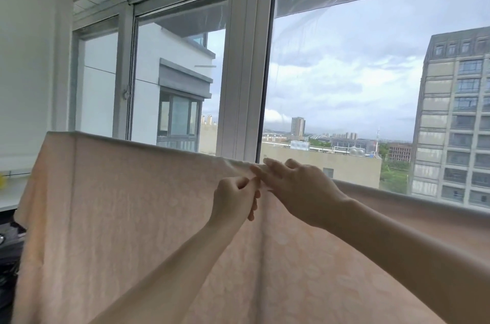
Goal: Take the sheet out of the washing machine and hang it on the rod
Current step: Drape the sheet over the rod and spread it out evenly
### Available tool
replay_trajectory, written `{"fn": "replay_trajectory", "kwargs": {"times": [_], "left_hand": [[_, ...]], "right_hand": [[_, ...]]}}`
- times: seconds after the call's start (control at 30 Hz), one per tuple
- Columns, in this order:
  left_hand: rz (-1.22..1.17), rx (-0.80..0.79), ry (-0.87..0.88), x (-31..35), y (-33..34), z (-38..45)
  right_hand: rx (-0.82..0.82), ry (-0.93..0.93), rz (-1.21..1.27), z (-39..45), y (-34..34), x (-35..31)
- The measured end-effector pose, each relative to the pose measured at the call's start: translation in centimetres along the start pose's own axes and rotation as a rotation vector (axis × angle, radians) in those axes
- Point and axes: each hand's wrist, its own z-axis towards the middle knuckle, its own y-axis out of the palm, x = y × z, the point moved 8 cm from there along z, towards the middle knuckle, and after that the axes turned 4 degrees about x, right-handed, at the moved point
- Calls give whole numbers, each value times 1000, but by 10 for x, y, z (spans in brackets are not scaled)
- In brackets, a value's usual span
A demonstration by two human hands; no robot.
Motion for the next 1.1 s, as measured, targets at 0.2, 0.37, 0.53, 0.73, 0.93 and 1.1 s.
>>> {"fn": "replay_trajectory", "kwargs": {"times": [0.2, 0.37, 0.53, 0.73, 0.93, 1.1], "left_hand": [[152, 146, -46, -11, -12, 26], [148, 151, -138, -30, -23, 53], [4, 177, -174, -35, -29, 67], [140, 129, -12, -29, -38, 75], [280, 121, 29, -41, -50, 77], [211, 93, -31, -47, -52, 79]], "right_hand": [[85, 35, -37, -13, 1, 15], [83, 12, -6, -17, 1, 17], [52, -9, 2, -15, 5, 17], [62, 27, -17, -10, 10, 20], [33, 176, 14, 7, 7, 12], [-90, 191, 19, 41, 24, -8]]}}
